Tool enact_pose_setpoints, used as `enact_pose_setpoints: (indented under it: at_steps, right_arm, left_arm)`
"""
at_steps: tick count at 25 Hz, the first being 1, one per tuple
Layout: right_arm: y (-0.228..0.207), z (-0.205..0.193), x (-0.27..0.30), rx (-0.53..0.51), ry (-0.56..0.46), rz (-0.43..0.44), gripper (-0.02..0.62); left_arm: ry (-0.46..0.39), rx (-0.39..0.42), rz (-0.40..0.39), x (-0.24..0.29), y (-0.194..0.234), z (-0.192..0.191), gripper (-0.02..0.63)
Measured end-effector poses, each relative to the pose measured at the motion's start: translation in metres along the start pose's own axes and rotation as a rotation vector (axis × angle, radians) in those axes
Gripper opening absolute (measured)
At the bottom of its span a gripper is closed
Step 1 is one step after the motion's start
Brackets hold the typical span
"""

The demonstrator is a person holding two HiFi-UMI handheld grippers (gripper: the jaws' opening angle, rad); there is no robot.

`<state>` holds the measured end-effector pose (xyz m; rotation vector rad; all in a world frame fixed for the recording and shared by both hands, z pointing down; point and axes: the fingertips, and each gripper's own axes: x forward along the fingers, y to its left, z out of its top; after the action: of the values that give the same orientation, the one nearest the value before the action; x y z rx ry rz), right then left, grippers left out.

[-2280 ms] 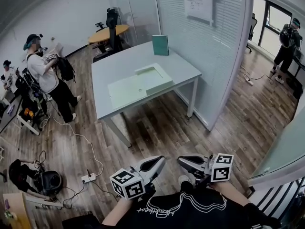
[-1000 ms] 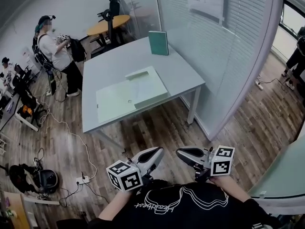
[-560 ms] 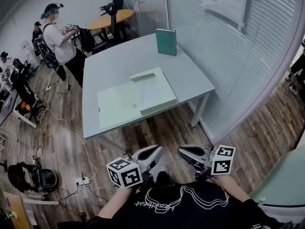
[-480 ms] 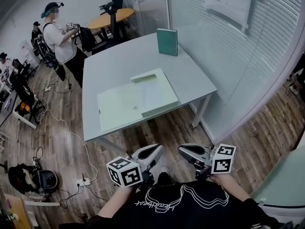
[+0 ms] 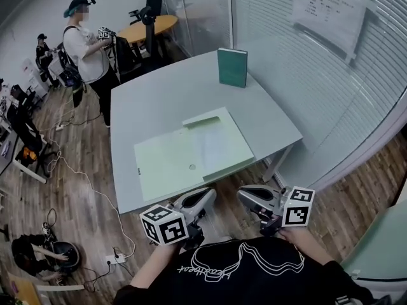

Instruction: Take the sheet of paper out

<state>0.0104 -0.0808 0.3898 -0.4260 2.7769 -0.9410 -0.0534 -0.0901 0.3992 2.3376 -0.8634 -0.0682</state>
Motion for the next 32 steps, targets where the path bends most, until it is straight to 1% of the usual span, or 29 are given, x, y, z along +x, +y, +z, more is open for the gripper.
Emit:
enact_pose_setpoints:
  at_steps: [5, 9, 13, 18, 22, 29, 32]
  right_arm:
    - [-0.016, 0.007, 0.023, -0.009, 0.001, -0.003, 0.009]
    - [-0.030, 0.015, 0.029, 0.000, -0.002, -0.013, 0.009]
    - [-0.049, 0.021, 0.035, 0.018, 0.003, -0.013, 0.009]
    - [-0.076, 0.036, 0.047, 0.032, 0.021, -0.001, 0.009]
    - [-0.099, 0.053, 0.059, 0.044, 0.034, 0.013, 0.009]
    - [-0.141, 0.070, 0.073, 0.079, 0.066, 0.019, 0.009]
    - [-0.161, 0.076, 0.078, 0.095, 0.075, 0.016, 0.009]
  left_arm:
    - [-0.015, -0.011, -0.010, 0.002, 0.028, 0.018, 0.014]
    - [-0.011, -0.021, -0.024, 0.010, 0.039, 0.026, 0.014]
    - [-0.005, -0.026, -0.020, 0.021, 0.053, 0.030, 0.014]
    - [-0.028, -0.039, -0.030, 0.037, 0.072, 0.044, 0.015]
    - [-0.035, -0.046, -0.001, 0.052, 0.093, 0.058, 0.015]
    - [-0.039, -0.071, 0.036, 0.079, 0.131, 0.076, 0.018]
    - [-0.023, -0.085, 0.049, 0.094, 0.148, 0.078, 0.042]
